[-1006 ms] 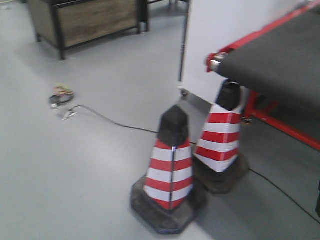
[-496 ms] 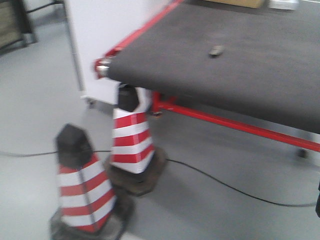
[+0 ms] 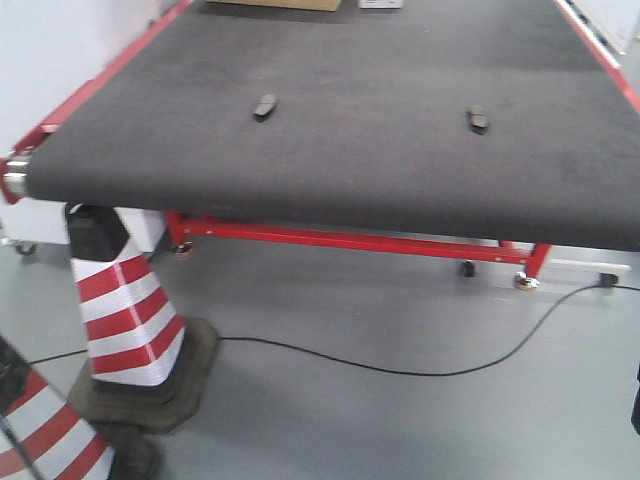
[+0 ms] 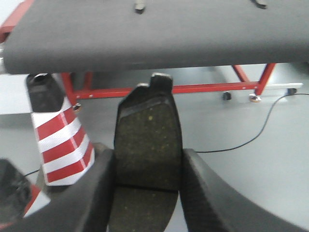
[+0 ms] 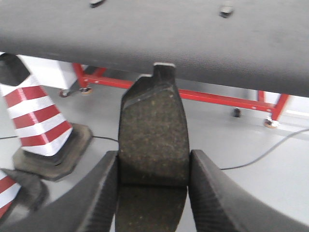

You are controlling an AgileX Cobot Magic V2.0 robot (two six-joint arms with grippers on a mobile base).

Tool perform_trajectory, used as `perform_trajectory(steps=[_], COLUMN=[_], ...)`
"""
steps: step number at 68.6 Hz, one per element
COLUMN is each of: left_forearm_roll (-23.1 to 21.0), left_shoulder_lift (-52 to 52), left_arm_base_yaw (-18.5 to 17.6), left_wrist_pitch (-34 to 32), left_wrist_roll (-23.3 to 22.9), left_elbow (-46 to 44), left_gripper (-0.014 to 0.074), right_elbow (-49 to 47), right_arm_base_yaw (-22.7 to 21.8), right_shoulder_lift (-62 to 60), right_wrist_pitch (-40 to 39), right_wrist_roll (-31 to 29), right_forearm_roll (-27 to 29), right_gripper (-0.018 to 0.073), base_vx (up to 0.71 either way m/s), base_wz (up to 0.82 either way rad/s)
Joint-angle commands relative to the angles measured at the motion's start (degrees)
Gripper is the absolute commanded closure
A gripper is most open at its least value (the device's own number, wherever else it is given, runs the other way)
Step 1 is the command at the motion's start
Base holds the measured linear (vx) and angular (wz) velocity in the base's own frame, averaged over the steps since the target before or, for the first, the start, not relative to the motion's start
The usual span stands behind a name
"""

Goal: Move and align brake pads A on conveyor
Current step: 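Turn and drive up to the black conveyor belt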

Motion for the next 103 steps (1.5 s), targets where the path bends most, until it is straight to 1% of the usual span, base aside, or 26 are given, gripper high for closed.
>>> perform_trajectory(steps=[1,28,52,103], left_forearm_roll=[0.9,0.9,0.9,0.9], left_shoulder_lift=[0.5,0.5,0.5,0.5], left_arm_base_yaw=[-0.2,-0.2,-0.2,-0.2], left_wrist_pitch=[-5.0,-5.0,-5.0,-5.0], left_wrist_roll=[-0.5,-0.5,-0.5,-0.5], left_elbow=[-1.6,-1.6,-1.6,-1.6], left_gripper=[0.0603,0.0603,0.0603,0.0603], right_elbow=[-1.8,-1.8,-1.8,-1.8], right_arm_base_yaw=[-0.4,-0.4,-0.4,-0.4], right_shoulder_lift=[0.3,0.3,0.3,0.3], right_wrist_pitch=[-5.5,-5.5,-5.5,-5.5], right_wrist_roll=[-0.5,-0.5,-0.5,-0.5], right_forearm_roll=[-0.4,-0.4,-0.4,-0.4], right_gripper=[0.0564,0.0564,0.0564,0.0564], base_vx=[0.08,0.10,0.16,0.33], base_wz=[-0.31,-0.26,-0.08,0.00])
